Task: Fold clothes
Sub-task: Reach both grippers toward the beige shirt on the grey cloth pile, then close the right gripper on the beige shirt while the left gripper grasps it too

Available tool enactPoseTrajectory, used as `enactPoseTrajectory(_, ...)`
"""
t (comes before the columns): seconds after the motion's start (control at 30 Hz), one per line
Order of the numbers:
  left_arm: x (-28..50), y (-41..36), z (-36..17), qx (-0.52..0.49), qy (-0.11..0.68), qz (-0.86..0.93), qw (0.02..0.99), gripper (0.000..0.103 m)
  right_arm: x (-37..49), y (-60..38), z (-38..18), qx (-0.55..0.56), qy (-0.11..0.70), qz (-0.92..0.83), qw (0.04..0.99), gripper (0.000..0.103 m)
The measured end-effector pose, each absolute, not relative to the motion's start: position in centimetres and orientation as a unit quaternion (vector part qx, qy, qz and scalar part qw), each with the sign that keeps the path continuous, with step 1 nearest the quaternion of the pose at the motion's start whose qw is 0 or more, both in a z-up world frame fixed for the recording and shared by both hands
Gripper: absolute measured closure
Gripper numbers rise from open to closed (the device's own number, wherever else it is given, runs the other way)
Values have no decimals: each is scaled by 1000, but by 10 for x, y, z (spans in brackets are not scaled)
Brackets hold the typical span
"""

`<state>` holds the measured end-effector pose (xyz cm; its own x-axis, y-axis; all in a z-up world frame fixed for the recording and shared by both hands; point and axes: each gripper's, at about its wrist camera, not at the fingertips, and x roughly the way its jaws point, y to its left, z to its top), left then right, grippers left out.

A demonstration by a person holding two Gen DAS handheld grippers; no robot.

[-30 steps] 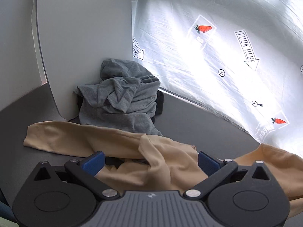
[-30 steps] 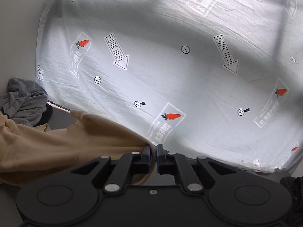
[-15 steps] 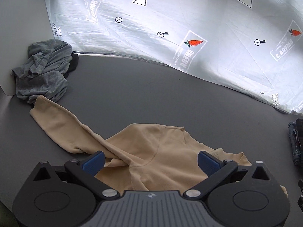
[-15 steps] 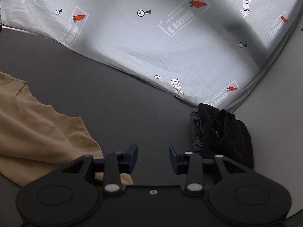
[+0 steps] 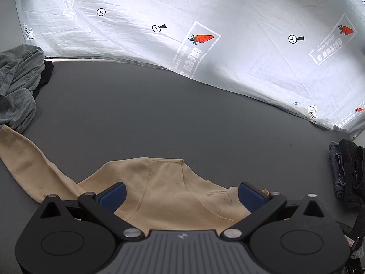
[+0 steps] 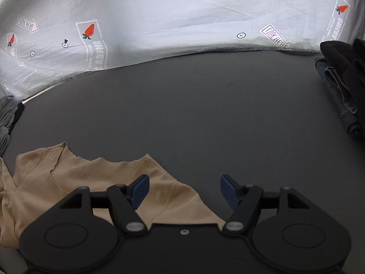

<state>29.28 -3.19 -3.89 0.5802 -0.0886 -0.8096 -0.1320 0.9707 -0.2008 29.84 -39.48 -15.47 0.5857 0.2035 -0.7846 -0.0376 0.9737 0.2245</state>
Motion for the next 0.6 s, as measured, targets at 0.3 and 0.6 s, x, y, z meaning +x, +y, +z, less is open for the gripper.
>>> enactPoseTrajectory(0.3,311,-56,-50,-123,481,-63,866,0,300,-334,-185,-21,487,100,867,101)
enactPoseTrajectory(0.6,276,-56,-72,-244,510,-132,814,1,216,-263,-99,-5,372,280,885,102)
